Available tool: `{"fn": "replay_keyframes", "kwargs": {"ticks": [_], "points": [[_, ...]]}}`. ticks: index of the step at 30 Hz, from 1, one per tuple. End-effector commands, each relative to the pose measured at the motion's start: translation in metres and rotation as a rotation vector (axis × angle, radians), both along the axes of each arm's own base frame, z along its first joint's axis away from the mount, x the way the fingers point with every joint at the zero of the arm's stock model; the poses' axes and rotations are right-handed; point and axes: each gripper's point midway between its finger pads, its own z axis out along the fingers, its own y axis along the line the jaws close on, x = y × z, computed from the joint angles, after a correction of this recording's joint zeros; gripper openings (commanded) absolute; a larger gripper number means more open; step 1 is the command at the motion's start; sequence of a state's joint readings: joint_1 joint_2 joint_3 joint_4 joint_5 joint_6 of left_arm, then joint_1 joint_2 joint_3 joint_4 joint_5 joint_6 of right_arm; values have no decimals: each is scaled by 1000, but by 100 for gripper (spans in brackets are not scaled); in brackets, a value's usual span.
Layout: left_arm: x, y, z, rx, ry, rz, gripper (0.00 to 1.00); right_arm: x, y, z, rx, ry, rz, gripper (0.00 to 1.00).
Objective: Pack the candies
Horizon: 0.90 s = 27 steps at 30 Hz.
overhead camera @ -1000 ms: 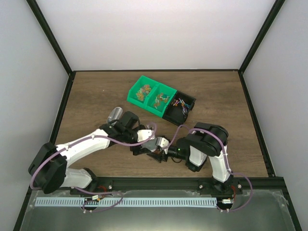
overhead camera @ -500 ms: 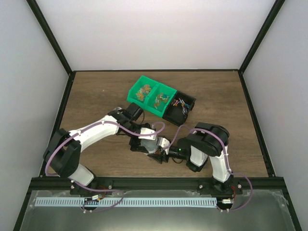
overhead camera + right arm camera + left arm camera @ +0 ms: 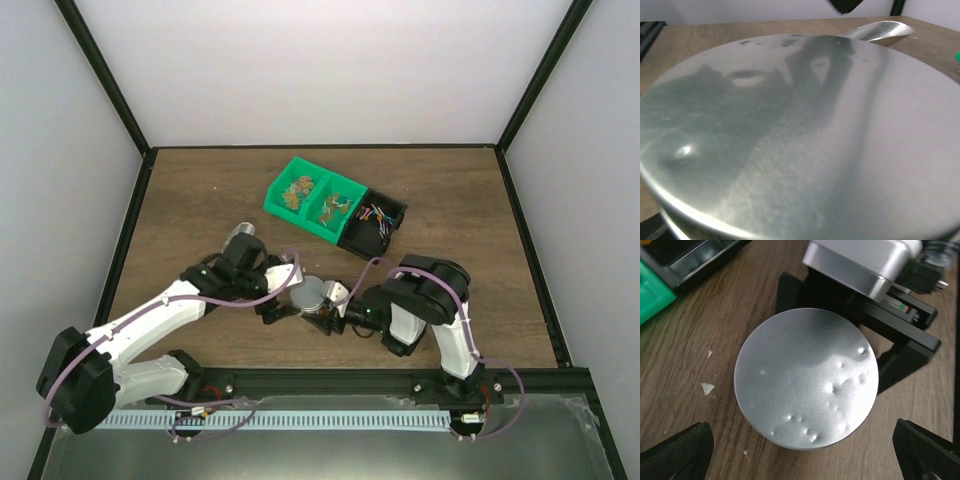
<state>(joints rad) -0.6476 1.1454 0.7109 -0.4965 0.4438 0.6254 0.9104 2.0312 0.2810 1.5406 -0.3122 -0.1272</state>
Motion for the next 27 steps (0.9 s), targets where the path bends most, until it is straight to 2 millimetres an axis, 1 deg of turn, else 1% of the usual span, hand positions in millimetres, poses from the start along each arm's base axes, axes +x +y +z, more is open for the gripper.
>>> {"fn": "replay_keyframes", "kwargs": {"ticks": [1,3,5,10,14,21,24,27], "points": [[28,-8,2,-76,36,263,100,21,-6,-2,2,-14,-132,74],[35,-11,-1,-91,61,324,100,23,-7,-4,-6,-13,-145,74],[38,-17,0,-117,74,351,100,24,-8,-5,-13,-9,-157,74],[36,-30,-7,-114,79,335,100,27,-9,-7,-23,-1,-173,74],[35,-39,-8,-118,73,309,100,27,-9,-9,-29,0,-177,74],[41,-45,-10,-121,72,316,100,26,-7,-8,-31,-8,-167,74],[39,-46,-11,-117,79,298,95,25,-7,-8,-31,-7,-159,74],[37,-43,-12,-97,62,275,90,20,-6,-7,-31,-6,-132,74]]}}
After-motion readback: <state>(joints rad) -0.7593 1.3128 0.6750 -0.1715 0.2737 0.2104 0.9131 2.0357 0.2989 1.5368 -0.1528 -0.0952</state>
